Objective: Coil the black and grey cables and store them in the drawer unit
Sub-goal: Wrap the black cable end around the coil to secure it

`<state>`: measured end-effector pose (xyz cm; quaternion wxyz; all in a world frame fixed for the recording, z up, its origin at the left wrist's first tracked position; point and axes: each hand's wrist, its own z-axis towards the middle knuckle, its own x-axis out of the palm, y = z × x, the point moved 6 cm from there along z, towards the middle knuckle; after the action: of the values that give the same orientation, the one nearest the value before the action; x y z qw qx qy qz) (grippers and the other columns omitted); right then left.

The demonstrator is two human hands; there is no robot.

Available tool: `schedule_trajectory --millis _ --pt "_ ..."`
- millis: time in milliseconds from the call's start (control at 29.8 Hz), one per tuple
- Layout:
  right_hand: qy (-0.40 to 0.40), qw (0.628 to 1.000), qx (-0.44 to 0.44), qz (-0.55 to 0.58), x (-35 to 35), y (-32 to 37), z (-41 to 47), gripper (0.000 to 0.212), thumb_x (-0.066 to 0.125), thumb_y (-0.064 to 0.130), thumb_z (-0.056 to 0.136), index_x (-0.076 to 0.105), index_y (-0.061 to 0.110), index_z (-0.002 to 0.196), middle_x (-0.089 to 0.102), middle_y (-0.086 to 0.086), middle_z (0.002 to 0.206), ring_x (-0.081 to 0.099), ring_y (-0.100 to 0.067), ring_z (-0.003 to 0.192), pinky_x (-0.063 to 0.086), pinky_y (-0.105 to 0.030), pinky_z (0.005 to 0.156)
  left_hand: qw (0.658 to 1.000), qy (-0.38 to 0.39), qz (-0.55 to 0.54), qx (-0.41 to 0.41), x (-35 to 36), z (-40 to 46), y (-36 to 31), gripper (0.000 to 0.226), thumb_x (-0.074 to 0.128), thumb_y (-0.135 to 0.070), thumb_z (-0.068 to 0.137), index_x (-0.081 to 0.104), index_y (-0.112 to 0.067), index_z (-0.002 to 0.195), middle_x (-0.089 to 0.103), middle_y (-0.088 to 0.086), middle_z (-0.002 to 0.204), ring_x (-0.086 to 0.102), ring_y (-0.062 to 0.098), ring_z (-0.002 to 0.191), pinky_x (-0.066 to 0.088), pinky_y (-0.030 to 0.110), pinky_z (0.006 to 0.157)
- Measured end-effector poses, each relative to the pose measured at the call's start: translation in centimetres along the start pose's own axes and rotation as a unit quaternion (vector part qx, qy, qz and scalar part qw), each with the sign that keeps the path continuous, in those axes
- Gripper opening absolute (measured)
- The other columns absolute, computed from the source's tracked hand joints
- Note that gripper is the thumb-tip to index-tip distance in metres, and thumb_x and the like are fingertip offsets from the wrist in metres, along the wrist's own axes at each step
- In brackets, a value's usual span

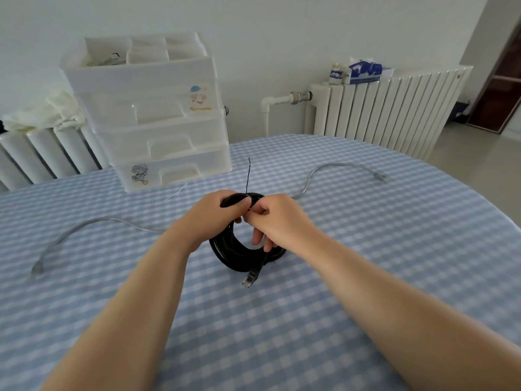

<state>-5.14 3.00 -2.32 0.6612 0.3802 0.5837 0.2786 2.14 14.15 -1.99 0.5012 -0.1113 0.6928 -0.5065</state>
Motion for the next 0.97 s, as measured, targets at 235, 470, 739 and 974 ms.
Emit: schedule_trajectory --millis 235,470,739,974 --pt "-0.037 0.969 -0.026 -0.242 -3.0 1.6 -0.8 0.044 0.064 0.064 0.076 0.057 0.021 0.073 0.063 0.007 0.066 0.058 -0.012 0.058 0.044 -0.029 0.057 0.999 0.043 -0.021 0.014 0.6 -0.3 -0.6 0.023 0.058 -0.040 0.092 0.072 -0.022 0.086 0.060 -0.010 0.067 0.052 0.003 0.058 0.039 0.021 0.064" --pt "0.075 0.992 -0.013 -0.100 -2.9 0.0 -0.1 0.077 0.077 0.056 0.069 0.041 0.025 0.129 0.056 0.012 0.115 0.056 -0.008 0.104 0.048 -0.031 0.090 0.995 0.092 -0.004 0.048 0.7 -1.5 -2.6 0.018 0.061 -0.031 0.091 0.067 -0.024 0.107 0.063 -0.013 0.065 0.055 -0.001 0.052 0.044 0.024 0.061" --pt "0.002 0.993 -0.033 -0.114 -3.7 0.5 -0.8 0.032 0.071 0.038 0.078 0.059 0.017 0.099 0.066 0.000 0.083 0.065 -0.018 0.074 0.051 -0.034 0.065 0.989 0.068 0.121 0.059 1.1 -2.2 -4.6 0.030 0.058 -0.045 0.090 0.050 -0.024 0.110 0.067 -0.005 0.083 0.066 0.010 0.074 0.055 0.033 0.072" --pt "-0.098 0.967 -0.074 -0.222 -4.3 1.4 -2.0 0.016 0.058 0.030 0.086 0.049 0.021 0.095 0.055 0.003 0.073 0.053 -0.017 0.063 0.039 -0.028 0.050 0.961 0.028 0.254 0.105 0.9 -3.4 -6.8 0.028 0.053 -0.050 0.090 0.049 -0.028 0.108 0.059 -0.008 0.079 0.056 0.007 0.069 0.039 0.023 0.059"
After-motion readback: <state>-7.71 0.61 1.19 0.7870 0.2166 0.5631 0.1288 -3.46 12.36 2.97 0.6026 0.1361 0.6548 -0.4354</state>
